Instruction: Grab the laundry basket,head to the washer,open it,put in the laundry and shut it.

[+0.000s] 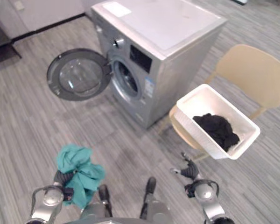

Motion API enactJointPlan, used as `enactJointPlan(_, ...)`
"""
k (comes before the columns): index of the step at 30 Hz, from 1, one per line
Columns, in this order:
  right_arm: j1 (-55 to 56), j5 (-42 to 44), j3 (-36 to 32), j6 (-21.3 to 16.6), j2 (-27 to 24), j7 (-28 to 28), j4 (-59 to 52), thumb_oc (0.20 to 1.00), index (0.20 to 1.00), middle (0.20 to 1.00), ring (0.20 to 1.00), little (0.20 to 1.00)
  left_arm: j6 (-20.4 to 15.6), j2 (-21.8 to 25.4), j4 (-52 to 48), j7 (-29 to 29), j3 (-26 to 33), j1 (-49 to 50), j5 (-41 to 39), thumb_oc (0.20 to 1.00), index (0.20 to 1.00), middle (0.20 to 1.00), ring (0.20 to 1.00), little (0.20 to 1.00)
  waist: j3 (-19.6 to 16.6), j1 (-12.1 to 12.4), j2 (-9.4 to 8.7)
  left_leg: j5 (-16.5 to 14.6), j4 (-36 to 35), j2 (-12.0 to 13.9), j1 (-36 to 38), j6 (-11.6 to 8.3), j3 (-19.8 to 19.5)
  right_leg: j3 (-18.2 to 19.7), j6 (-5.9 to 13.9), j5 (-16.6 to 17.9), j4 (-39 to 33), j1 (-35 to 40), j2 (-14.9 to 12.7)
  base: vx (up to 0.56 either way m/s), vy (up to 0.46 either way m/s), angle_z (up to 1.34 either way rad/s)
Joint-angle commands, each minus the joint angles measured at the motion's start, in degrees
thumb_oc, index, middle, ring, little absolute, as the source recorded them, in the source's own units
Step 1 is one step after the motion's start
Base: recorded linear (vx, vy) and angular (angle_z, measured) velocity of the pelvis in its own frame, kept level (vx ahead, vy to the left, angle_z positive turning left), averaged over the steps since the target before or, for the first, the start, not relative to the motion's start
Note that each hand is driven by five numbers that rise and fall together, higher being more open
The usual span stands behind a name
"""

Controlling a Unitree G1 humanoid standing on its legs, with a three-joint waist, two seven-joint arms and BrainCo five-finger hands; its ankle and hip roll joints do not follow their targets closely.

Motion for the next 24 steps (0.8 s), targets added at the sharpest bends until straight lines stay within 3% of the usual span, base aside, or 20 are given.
enactJointPlan(1,-1.7,-1.7,0.2,-1.1,1.4,-0.8,-0.9,1.0,1.0,1.0,1.0,1.0,-2.5,2.9,-3.2,1.0,0.7,-2.2,1.1,0.2,0.2,0.2,0.2,0.2,-1.1,0.5,-2.06,-2.8,5.4,-2.1,0.0,-1.57,-1.9,1.9,5.33,-13.0,3.6,8.3,-0.9,0.16,0.166,0.48)
enactJointPlan(7,-4.3,-1.6,2.6,-1.3,3.1,-0.5,-2.2,1.0,1.0,1.0,1.0,1.0,-2.3,4.5,-6.1,1.0,0.5,-2.9,1.5,0.2,0.2,0.2,0.2,0.2,-0.5,2.7,-3.46,-6.1,6.2,-6.0,-0.9,1.64,-5.8,4.0,6.1,-14.6,10.1,7.4,-3.0,0.18,0.195,0.25)
enactJointPlan(9,-5.0,-1.3,3.0,-1.4,3.5,-0.5,-2.7,1.0,1.0,1.0,1.0,1.0,-2.4,5.0,-6.4,1.2,0.0,-3.8,1.5,0.2,0.2,0.2,0.2,0.2,-0.1,1.8,-3.65,-7.1,5.0,-7.7,0.8,2.67,-7.7,9.7,5.88,-15.4,14.8,4.3,-0.9,0.18,0.179,0.57)
enactJointPlan(10,-5.4,-1.4,3.3,-1.4,3.5,-0.4,-3.0,1.0,1.0,1.0,1.0,1.0,-2.4,5.2,-6.8,1.3,0.1,-4.0,1.6,0.2,0.2,0.2,0.2,0.2,0.2,1.4,-3.36,-5.9,4.1,-8.0,1.1,3.23,-7.7,12.3,5.34,-14.5,16.0,1.6,0.8,0.14,0.144,0.48)
enactJointPlan(14,-4.9,-1.1,3.9,-1.8,3.1,0.1,-3.9,1.0,1.0,1.0,1.0,1.0,-2.4,5.4,-6.5,0.9,-0.7,-4.3,2.5,0.2,0.2,0.2,0.2,0.2,1.4,-0.3,-2.52,-6.1,0.8,-9.7,5.8,4.0,-10.9,15.5,4.85,-13.0,17.6,-5.6,5.7,0.22,0.068,0.2)
enactJointPlan(20,-3.3,-2.0,3.6,-1.6,2.8,0.5,-3.0,1.0,1.0,1.0,1.0,1.0,-2.0,4.7,-6.1,0.3,-1.3,-4.5,3.4,0.2,0.2,0.2,0.2,0.2,2.0,-2.2,-2.26,-7.7,-0.1,-11.6,10.1,3.78,-15.2,14.0,5.44,-10.8,15.1,-9.0,7.0,0.27,-0.051,0.79)
enactJointPlan(21,-1.7,-1.1,2.9,-1.8,2.9,1.2,-1.7,1.0,1.0,1.0,1.0,1.0,-2.1,4.3,-5.5,-0.5,-1.7,-3.8,4.6,0.2,0.2,0.2,0.2,0.2,0.6,-2.7,-2.6,-9.3,1.9,-11.8,11.2,2.47,-16.6,14.6,4.41,-10.8,11.9,-5.3,6.8,0.31,-0.197,0.58)
enactJointPlan(23,-1.5,-1.0,2.5,-1.9,2.3,1.2,-0.7,1.0,1.0,1.0,1.0,1.0,-2.1,3.8,-5.0,-0.9,-1.8,-3.6,4.4,0.2,0.2,0.2,0.2,0.2,0.0,-3.0,-2.44,-7.3,5.9,-10.5,10.3,0.48,-15.8,14.7,3.66,-10.6,10.4,-3.0,6.8,0.25,-0.17,0.46)
enactJointPlan(24,-1.5,-1.0,2.5,-1.9,2.3,1.2,-0.7,1.0,1.0,1.0,1.0,1.0,-2.1,3.8,-5.0,-0.9,-1.8,-3.6,4.4,0.2,0.2,0.2,0.2,0.2,0.1,-3.0,-2.41,-7.4,6.1,-10.4,10.2,0.42,-15.9,14.6,3.62,-10.5,10.2,-2.9,6.9,0.13,-0.097,0.52)
